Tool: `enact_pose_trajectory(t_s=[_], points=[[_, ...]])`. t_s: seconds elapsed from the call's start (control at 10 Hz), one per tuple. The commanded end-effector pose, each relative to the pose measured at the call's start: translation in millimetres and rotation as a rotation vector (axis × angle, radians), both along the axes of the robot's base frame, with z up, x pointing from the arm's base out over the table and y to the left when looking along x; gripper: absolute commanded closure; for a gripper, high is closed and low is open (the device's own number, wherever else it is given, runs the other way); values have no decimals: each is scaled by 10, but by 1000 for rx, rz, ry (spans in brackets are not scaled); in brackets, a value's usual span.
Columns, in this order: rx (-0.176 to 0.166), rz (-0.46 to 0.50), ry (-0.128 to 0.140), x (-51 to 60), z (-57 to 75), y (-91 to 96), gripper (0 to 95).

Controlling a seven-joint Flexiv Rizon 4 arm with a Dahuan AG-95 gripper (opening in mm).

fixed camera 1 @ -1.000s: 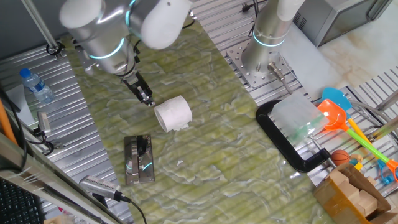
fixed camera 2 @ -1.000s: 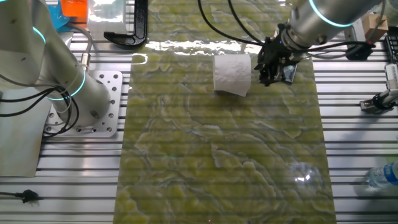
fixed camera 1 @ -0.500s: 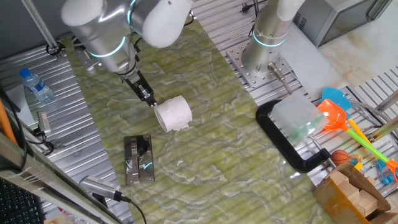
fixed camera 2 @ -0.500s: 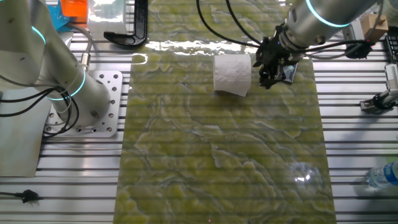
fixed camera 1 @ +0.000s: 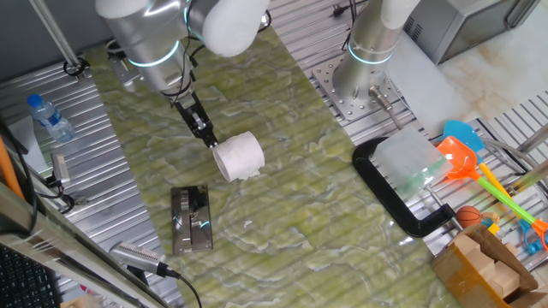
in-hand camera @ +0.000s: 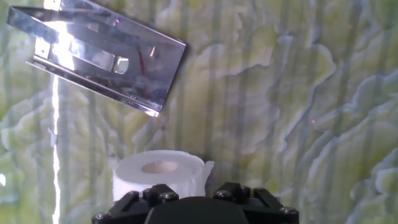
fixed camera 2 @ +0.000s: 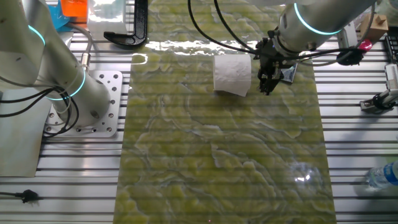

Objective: Put the toilet paper on its holder

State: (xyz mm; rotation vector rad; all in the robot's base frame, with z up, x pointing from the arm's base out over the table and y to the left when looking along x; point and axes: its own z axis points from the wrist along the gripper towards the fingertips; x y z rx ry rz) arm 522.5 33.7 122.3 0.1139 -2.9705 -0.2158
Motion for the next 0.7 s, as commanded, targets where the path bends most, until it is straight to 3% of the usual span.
enact_pose_trajectory(t_s=[0.1,0.7], points=[[-2,-7,9,23,-6,4,0],[-3,-13,12,24,-7,6,0]])
